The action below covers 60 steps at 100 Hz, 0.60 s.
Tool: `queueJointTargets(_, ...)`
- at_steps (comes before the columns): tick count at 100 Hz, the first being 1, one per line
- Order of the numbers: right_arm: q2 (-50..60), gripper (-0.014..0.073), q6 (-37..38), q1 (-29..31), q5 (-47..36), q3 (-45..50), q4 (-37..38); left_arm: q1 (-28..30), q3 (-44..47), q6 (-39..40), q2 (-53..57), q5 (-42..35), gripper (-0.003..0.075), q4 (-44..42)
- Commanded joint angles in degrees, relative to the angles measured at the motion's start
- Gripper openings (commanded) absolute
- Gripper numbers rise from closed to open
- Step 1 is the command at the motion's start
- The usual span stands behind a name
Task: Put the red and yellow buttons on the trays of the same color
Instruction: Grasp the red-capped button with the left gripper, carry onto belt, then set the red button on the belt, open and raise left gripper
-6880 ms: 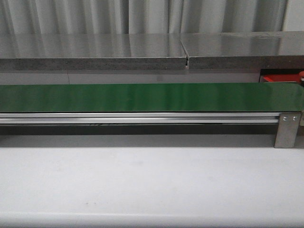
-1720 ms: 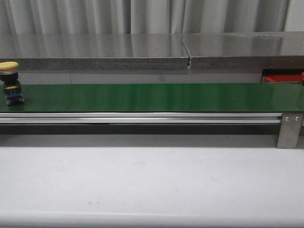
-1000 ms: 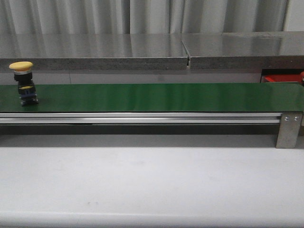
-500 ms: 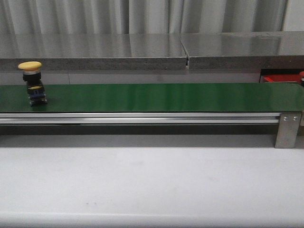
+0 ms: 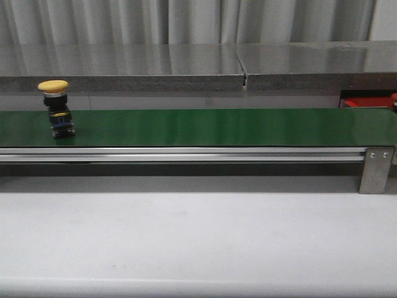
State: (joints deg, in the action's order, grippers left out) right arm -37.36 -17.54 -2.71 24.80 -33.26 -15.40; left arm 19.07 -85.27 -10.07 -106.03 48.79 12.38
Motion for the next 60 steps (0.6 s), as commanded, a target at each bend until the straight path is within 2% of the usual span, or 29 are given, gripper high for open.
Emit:
queueJointTargets(1, 0.2, -0.0118, -0.4, 0.0, -4.3, -1.5, -0.4, -0.4, -1.5, 0.1, 2.9, -1.3, 0.0497, 0.9)
queueJointTargets(12, 0.2, -0.0118, -0.4, 0.0, -4.3, -1.5, -0.4, -0.4, -1.5, 0.1, 2.9, -1.3, 0.0573, 1.1)
queueJointTargets(19, 0.2, -0.0118, -0.4, 0.0, -4.3, -1.5, -0.4, -0.4, -1.5, 0.1, 3.1, -1.4, 0.0592, 1.1)
queueJointTargets(51, 0.2, -0.0118, -0.4, 0.0, -4.3, -1.5, -0.4, -1.4, -1.5, -3.0, 9.6, -1.6, 0.0587, 5.1)
queueJointTargets(60, 0.2, -0.0118, -0.4, 0.0, -4.3, -1.5, -0.4, -2.2, -1.1, -4.0, 12.2, -1.0, 0.0538, 5.4)
